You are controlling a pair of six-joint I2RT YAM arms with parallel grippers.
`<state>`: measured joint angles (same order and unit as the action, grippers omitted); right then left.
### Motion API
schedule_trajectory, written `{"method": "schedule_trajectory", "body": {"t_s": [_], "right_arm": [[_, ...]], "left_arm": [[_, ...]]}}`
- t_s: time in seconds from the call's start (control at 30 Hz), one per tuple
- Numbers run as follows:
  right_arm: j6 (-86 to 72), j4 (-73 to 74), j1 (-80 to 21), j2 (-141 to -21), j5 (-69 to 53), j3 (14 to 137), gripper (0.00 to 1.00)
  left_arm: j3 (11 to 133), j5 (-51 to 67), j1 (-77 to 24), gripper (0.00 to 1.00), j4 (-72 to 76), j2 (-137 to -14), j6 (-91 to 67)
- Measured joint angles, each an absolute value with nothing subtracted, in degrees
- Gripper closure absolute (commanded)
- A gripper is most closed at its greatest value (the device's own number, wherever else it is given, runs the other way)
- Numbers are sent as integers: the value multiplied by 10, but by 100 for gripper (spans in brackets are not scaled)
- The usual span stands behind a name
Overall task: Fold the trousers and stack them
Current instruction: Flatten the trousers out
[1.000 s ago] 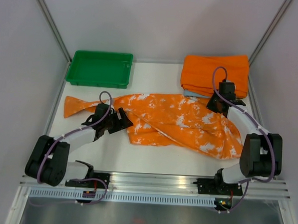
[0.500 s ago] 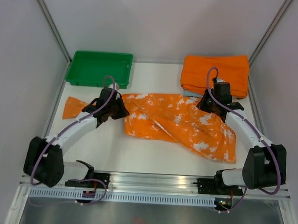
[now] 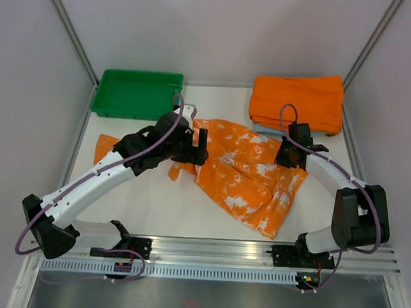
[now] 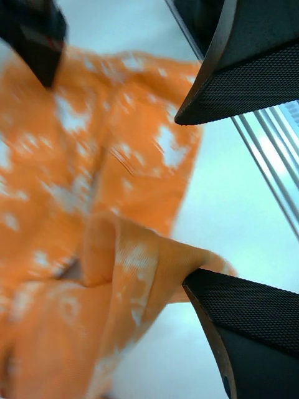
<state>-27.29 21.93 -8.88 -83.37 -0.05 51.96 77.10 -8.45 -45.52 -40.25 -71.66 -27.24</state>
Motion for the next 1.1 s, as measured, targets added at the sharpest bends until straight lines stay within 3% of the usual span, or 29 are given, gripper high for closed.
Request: {"method": "schedule_trajectory", "body": {"t_s": [0.23, 0.37, 0.4, 0.53, 0.73, 1.1], "right_arm": [[-284, 235, -89, -836, 16, 470, 87], [-288, 230, -89, -836, 18, 444, 92], [-288, 229, -89, -839, 20, 435, 99], [-293, 225, -89, -864, 24, 435, 100], [-295, 249, -79, -891, 33, 464, 100], [-267, 239, 146, -962, 45, 544, 100]], "left_arm": [[710, -222, -446, 0, -513, -645, -325], [643, -233, -349, 0, -491, -557, -342], [622, -221, -311, 0, -482, -542, -343], [565, -169, -225, 0, -437, -533, -345], [550, -91, -154, 0, -361, -616, -345], [494, 34, -140, 0, -194, -692, -368]]}}
